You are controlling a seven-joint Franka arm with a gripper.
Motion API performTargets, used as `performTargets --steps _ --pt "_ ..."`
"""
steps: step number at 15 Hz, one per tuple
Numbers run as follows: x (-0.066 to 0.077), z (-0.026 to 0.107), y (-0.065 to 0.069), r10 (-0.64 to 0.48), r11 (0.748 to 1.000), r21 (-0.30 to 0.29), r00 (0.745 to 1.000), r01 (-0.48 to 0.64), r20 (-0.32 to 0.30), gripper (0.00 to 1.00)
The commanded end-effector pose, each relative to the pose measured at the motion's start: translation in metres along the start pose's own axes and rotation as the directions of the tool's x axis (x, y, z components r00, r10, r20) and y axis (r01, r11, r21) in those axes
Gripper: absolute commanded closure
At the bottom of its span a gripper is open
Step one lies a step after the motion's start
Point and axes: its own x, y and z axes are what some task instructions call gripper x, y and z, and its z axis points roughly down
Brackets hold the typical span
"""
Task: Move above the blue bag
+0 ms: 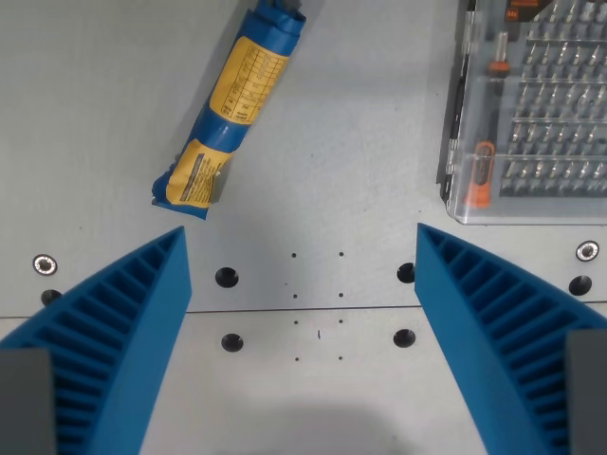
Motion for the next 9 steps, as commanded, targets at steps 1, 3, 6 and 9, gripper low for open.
performTargets --steps 1,3,6,9 --pt "0.0000 -0.0020 0.0000 0.000 1.000 0.000 1.000 0.000 -0.005 0.00" --pt "0.0000 -0.0020 0.0000 0.000 1.000 0.000 1.000 0.000 -0.004 0.00" --pt "0.0001 -0.0015 -0.0001 0.008 1.000 0.000 1.000 -0.008 -0.005 0.00" --pt "0.0002 0.0003 -0.0006 0.029 1.000 0.001 1.000 -0.029 -0.007 0.00"
